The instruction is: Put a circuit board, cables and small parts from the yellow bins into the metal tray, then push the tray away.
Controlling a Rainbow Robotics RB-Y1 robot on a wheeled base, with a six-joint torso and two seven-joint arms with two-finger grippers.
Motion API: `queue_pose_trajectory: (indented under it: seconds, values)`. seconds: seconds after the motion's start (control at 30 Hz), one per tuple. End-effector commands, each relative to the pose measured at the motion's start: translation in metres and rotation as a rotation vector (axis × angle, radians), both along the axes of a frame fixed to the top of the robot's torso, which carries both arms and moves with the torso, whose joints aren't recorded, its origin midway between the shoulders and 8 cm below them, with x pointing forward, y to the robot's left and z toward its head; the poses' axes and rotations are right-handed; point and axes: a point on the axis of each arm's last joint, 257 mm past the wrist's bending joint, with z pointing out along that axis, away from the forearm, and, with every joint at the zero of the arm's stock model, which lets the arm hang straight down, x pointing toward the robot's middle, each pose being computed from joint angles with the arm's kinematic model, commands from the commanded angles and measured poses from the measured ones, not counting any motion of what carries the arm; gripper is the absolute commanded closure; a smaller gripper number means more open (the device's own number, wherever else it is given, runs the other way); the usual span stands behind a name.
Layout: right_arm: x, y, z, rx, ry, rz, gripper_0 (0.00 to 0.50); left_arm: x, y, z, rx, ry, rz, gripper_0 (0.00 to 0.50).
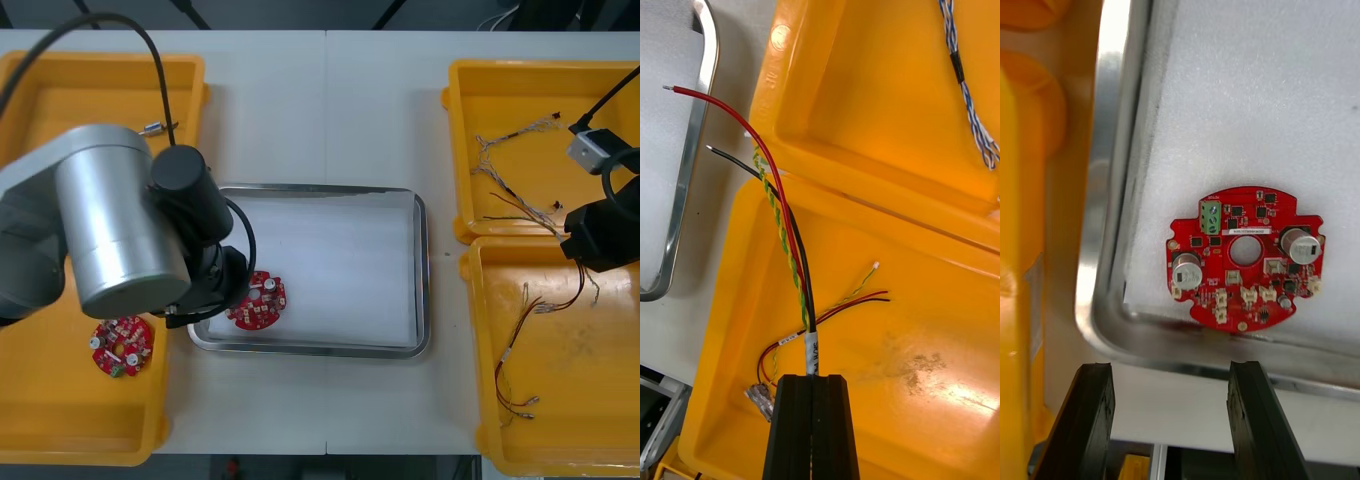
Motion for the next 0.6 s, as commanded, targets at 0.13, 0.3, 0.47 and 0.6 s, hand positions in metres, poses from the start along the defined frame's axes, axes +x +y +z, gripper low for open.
queue_pose_trajectory:
  seconds: [0.13, 0.3, 0.47, 0.6]
  values:
    - [-0.021, 0.025, 0.015, -0.104, -0.076, 0.178, 0.5, 0.013, 0.044, 0.089, -0.094, -0.045, 0.043, 0.0]
    - [-0.042, 0.058, 0.008, -0.165, -0.102, 0.333, 0.5, 0.015, 0.084, 0.134, -0.152, -0.013, 0.091, 0.0]
    - [-0.062, 0.083, 0.002, -0.211, -0.116, 0.473, 0.5, 0.022, 0.125, 0.159, -0.152, -0.018, 0.169, 0.0]
    - [-0.072, 0.102, -0.006, -0.278, -0.12, 0.654, 0.5, 0.037, 0.163, 0.177, -0.166, -0.047, 0.291, 0.0]
